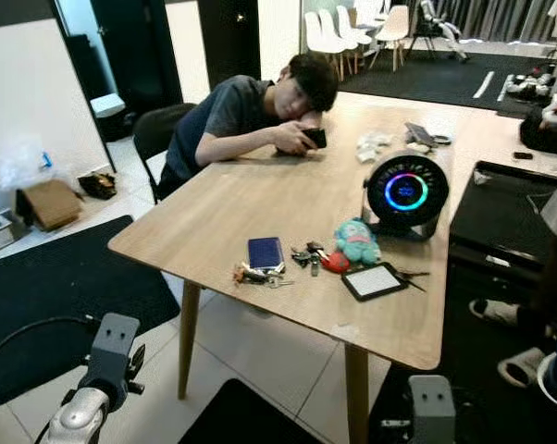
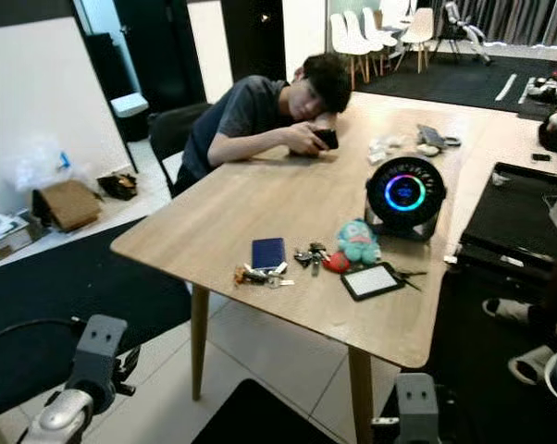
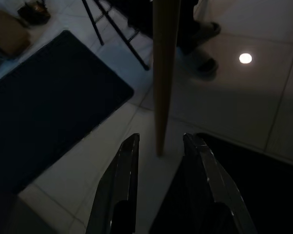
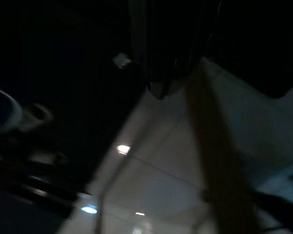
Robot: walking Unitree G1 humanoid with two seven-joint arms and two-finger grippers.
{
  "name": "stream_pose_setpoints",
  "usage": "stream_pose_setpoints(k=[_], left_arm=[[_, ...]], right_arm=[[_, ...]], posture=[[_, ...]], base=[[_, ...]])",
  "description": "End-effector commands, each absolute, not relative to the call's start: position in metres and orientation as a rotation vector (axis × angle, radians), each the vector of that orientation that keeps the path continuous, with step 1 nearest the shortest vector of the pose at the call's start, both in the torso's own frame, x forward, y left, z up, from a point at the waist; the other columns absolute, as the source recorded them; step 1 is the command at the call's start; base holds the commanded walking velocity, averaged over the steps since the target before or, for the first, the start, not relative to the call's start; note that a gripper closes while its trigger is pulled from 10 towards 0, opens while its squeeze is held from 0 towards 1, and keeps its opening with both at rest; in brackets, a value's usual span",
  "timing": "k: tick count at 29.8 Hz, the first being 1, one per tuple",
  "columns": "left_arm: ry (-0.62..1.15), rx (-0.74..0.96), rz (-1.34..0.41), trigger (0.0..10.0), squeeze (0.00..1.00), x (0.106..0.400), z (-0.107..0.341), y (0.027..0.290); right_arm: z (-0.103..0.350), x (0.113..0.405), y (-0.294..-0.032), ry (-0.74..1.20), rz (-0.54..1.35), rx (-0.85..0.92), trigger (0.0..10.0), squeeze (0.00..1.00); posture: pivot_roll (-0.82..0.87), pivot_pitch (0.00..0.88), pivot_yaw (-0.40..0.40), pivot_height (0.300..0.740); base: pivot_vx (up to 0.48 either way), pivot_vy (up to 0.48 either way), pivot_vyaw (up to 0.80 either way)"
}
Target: Hang keys on a hook
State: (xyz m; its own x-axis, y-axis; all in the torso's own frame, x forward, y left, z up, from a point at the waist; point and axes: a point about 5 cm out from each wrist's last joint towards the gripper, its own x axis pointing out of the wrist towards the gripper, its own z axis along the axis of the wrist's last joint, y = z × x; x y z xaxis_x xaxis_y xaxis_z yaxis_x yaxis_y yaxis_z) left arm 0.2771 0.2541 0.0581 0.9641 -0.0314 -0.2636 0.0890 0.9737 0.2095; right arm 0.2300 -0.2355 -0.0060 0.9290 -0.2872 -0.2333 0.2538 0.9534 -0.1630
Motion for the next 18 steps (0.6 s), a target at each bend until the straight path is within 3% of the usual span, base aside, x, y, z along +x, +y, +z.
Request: stream_pose_setpoints(k=[1,7,10,13,16,18], left_arm=[[0.283,0.224,-0.079,10.0,0.0,0.274,0.056,0.254],[0.294,0.209,-0.136,10.0,0.0,0.273,0.051,0.234],[0.295,0.202,-0.155,10.0,0.0,0.275,0.054,0.23],[0.29,0.194,-0.167,10.0,0.0,0.28,0.059,0.227],[0.284,0.193,-0.174,10.0,0.0,0.283,0.062,0.225],[0.27,0.187,-0.185,10.0,0.0,0.286,0.067,0.222]], right_arm=[[-0.008,0.22,-0.249,0.281,-0.361,-0.134,10.0,0.0],[0.002,0.192,-0.3,0.27,-0.643,-0.205,10.0,0.0],[0.013,0.189,-0.312,0.232,-0.702,-0.225,10.0,0.0],[0.063,0.209,-0.323,0.035,-0.688,-0.353,10.0,0.0],[0.093,0.223,-0.322,-0.072,-0.649,-0.405,10.0,0.0],[0.14,0.246,-0.315,-0.233,-0.596,-0.424,10.0,0.0]], posture=[[0.05,0.125,0.077,0.74],[0.01,0.138,0.082,0.74],[0.01,0.138,0.086,0.74],[-0.01,0.138,0.095,0.74],[-0.01,0.137,0.097,0.74],[-0.01,0.136,0.101,0.74]], base=[[0.0,0.0,0.0],[0.0,0.0,0.0],[0.0,0.0,0.0],[0.0,0.0,0.0],[0.0,0.0,0.0],[0.0,0.0,0.0]])
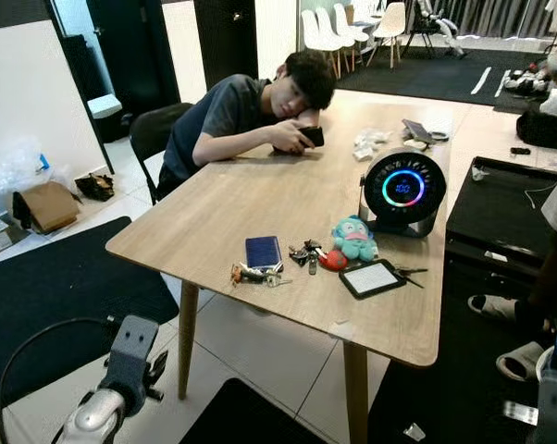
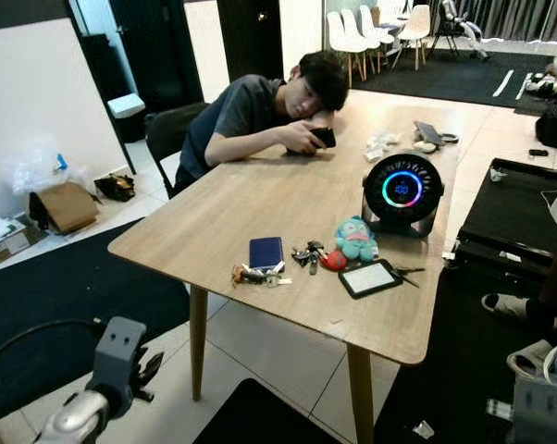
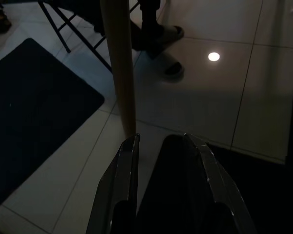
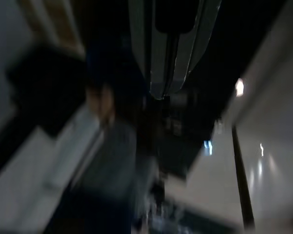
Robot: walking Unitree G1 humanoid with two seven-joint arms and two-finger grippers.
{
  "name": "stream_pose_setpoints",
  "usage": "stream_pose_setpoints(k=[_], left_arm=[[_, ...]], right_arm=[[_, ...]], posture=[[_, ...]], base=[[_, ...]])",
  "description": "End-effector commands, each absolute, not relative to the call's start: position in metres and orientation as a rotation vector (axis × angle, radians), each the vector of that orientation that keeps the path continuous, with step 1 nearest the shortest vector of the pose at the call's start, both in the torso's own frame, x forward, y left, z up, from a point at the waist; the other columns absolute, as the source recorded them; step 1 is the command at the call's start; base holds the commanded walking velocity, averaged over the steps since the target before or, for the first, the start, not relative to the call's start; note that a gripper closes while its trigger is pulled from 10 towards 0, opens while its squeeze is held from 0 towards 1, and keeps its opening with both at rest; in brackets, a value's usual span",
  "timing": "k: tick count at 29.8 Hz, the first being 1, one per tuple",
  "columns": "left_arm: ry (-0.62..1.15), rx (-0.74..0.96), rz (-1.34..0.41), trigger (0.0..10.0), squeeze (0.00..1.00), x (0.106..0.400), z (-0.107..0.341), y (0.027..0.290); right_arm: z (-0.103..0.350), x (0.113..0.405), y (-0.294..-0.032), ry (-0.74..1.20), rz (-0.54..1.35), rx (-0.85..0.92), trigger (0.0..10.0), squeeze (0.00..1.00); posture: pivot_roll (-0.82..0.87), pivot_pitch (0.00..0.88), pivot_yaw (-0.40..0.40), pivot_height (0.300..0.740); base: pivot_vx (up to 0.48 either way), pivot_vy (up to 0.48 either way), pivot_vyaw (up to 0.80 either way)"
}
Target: Hang keys on a hook
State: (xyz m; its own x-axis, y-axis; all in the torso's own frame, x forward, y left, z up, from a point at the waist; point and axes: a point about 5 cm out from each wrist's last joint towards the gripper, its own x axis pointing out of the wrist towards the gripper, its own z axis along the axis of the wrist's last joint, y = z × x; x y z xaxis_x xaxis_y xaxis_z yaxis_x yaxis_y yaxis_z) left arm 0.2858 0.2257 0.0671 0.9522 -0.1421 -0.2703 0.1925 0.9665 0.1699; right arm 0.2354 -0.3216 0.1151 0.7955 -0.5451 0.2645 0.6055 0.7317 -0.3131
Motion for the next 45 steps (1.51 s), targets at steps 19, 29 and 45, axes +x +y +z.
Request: stream_pose_setpoints(k=[19,29,45], left_arm=[[0.0,0.049,-0.213,10.0,0.0,0.302,0.147,0.186],[-0.106,0.043,-0.104,10.0,0.0,0.29,0.172,0.184],[-0.058,0.167,-0.316,10.0,0.0,0.287,0.183,0.116]], right_arm=[[0.191,0.323,-0.201,-0.243,-0.027,-0.024,10.0,0.0],[0.158,0.31,-0.171,-0.151,0.107,0.086,10.0,0.0],[0.162,0.309,-0.168,-0.173,0.124,0.05,10.0,0.0]], posture=[[0.04,0.131,0.064,0.74],[0.05,0.125,0.054,0.74],[0.03,0.122,0.064,0.74]], base=[[0.0,0.0,0.0],[0.0,0.0,0.0],[0.0,0.0,0.0]])
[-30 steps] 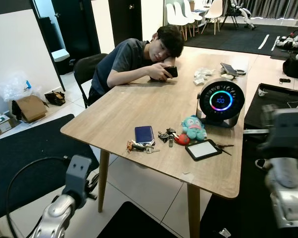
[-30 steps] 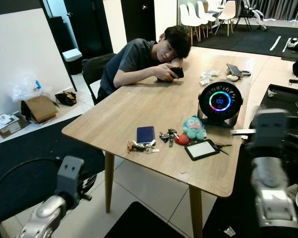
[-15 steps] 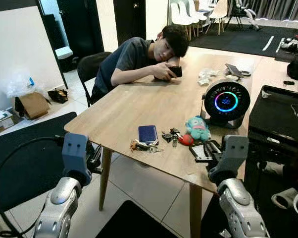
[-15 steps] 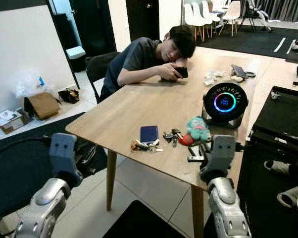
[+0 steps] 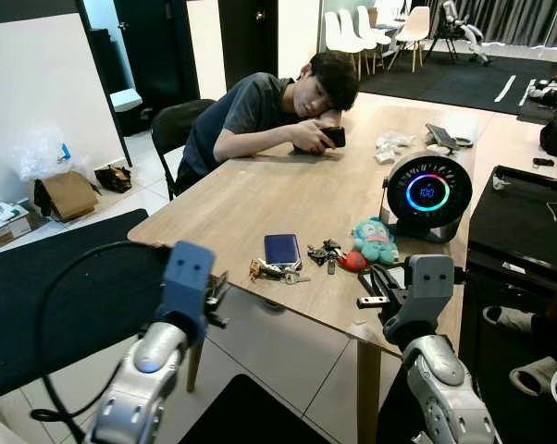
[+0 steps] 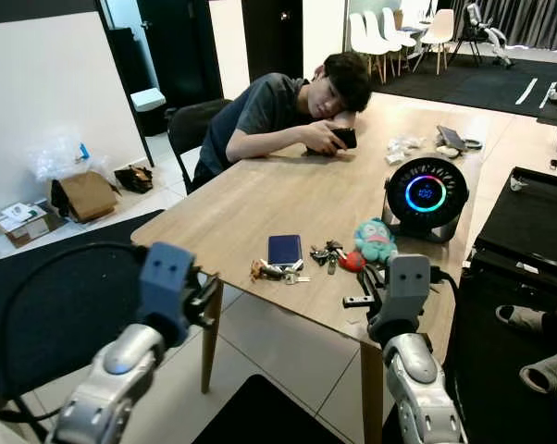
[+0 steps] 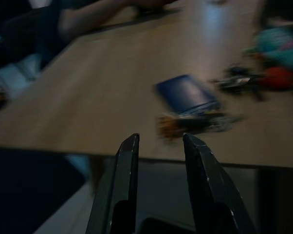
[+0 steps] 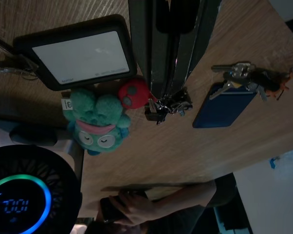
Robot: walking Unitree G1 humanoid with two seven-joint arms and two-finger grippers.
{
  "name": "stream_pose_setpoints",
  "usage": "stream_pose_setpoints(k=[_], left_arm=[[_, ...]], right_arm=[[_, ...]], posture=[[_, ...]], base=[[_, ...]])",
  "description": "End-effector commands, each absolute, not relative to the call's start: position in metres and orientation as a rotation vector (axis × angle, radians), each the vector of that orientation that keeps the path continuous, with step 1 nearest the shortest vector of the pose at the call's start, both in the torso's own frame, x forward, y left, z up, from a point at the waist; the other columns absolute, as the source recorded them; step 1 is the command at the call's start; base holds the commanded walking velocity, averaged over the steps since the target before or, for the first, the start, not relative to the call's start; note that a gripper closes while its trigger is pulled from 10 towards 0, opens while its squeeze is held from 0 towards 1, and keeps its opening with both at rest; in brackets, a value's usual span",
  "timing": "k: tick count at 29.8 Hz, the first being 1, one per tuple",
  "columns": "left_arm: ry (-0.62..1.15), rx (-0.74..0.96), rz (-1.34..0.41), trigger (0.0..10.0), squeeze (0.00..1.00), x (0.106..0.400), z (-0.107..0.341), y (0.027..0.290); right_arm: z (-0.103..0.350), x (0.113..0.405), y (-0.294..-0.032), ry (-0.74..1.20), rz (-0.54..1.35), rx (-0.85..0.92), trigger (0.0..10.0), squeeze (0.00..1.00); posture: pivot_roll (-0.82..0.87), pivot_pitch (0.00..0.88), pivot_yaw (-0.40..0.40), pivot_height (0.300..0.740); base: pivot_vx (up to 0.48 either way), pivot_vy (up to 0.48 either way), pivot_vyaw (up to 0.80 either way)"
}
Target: Hang keys on a hook
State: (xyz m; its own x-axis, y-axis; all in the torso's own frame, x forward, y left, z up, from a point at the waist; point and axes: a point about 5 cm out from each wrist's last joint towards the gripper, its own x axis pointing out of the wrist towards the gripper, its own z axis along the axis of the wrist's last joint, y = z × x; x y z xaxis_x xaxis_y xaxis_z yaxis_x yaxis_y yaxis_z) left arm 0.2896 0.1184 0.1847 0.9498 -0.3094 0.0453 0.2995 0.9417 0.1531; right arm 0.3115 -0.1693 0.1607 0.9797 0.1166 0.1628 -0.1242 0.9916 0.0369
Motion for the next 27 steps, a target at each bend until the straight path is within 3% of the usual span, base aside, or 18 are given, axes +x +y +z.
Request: stream_pose_setpoints(k=[1,16,27], left_arm=[[-0.058,0.167,-0.316,10.0,0.0,0.287,0.183,0.116],[-0.124,0.08,-0.378,10.0,0.0,0.284,0.2,0.101],[-0.138,0.088,-0.404,10.0,0.0,0.281,0.201,0.095]], right_arm=[[0.162,0.309,-0.168,-0.173,0.124,0.05,10.0,0.0],[0.159,0.309,-0.163,-0.163,0.138,0.052,10.0,0.0],[0.156,0.307,-0.164,-0.153,0.135,0.046,10.0,0.0]], posture=[[0.03,0.122,0.064,0.74],[0.04,0.123,0.066,0.74],[0.03,0.126,0.071,0.74]], base=[[0.0,0.0,0.0],[0.0,0.0,0.0],[0.446,0.0,0.0]])
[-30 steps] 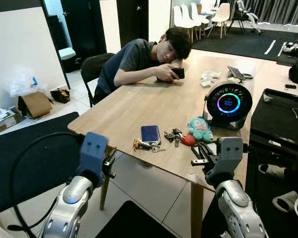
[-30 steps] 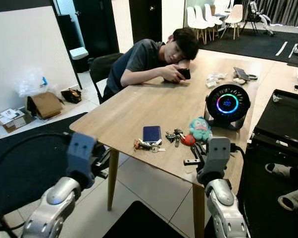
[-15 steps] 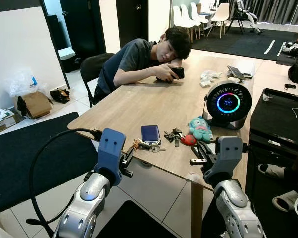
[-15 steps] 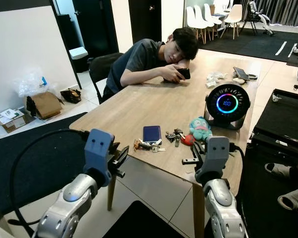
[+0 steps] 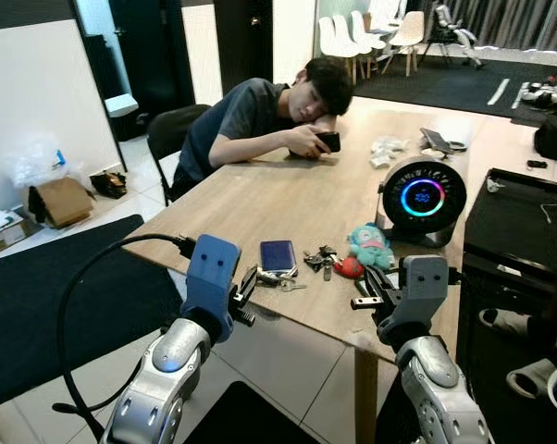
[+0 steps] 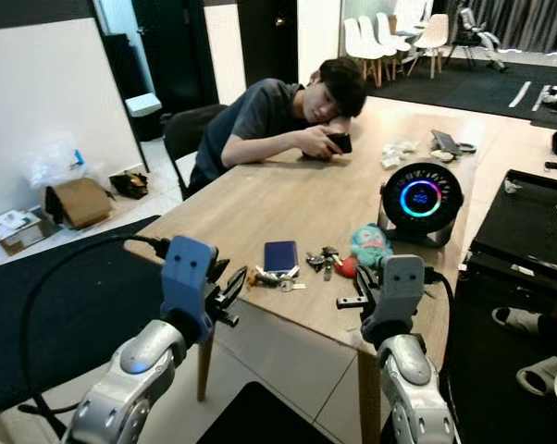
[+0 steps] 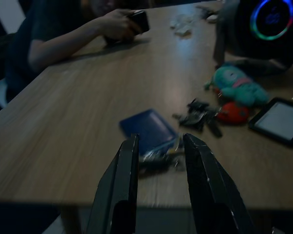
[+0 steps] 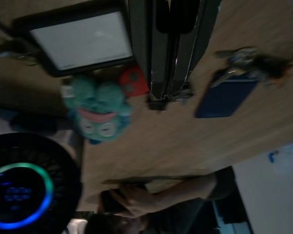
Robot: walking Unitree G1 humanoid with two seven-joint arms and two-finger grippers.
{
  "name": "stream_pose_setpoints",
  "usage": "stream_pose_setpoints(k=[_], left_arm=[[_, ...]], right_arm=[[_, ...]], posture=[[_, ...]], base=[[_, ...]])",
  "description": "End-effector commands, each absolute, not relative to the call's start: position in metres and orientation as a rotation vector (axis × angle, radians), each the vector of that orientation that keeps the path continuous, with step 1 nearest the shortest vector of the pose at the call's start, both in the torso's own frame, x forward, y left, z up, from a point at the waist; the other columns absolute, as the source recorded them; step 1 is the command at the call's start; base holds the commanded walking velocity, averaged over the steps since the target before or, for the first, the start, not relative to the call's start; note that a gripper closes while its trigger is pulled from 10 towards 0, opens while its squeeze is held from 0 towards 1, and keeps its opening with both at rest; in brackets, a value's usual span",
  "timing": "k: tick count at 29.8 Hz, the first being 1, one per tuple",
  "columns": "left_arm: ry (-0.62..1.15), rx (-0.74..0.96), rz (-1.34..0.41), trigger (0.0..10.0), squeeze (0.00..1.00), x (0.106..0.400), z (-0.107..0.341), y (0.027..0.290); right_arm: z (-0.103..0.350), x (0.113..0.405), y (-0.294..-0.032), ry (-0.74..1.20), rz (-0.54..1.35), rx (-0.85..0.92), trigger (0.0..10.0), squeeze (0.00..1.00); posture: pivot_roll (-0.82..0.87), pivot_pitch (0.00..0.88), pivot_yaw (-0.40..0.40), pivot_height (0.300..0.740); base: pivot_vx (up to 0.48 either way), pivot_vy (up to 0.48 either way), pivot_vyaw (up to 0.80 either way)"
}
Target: Hang keys on a hook
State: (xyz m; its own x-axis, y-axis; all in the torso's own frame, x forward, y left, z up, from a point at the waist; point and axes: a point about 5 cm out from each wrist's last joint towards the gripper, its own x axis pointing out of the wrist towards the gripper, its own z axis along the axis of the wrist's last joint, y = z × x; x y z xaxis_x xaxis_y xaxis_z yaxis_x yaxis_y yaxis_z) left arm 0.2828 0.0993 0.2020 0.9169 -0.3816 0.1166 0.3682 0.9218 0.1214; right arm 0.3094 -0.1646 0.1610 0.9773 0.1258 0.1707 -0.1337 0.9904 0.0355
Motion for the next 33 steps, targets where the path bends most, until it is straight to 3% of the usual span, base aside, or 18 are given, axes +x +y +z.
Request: stream_pose_setpoints(k=[1,9,20,28,33], left_arm=[[-0.138,0.087,-0.407,10.0,0.0,0.281,0.201,0.094],[-0.137,0.08,-0.407,10.0,0.0,0.282,0.202,0.094],[-0.114,0.09,-0.474,10.0,0.0,0.278,0.205,0.103],[-0.064,0.293,-0.591,10.0,0.0,0.274,0.22,0.139],[-0.05,0.342,-0.636,10.0,0.0,0.269,0.224,0.144]], right_arm=[[0.156,0.307,-0.164,-0.152,0.133,0.046,10.0,0.0],[0.155,0.307,-0.164,-0.149,0.132,0.043,10.0,0.0],[0.155,0.308,-0.164,-0.149,0.135,0.038,10.0,0.0],[0.149,0.305,-0.164,-0.116,0.152,0.025,10.0,0.0],[0.146,0.303,-0.164,-0.092,0.164,0.013,10.0,0.0]], posture=[[0.03,0.126,0.072,0.74],[0.03,0.124,0.072,0.74],[0.03,0.124,0.07,0.74],[0.04,0.126,0.072,0.74],[0.04,0.126,0.071,0.74]], base=[[0.472,0.0,0.0],[0.465,0.0,0.0],[0.0,0.0,0.0],[0.0,0.0,0.0],[0.0,0.0,0.0]])
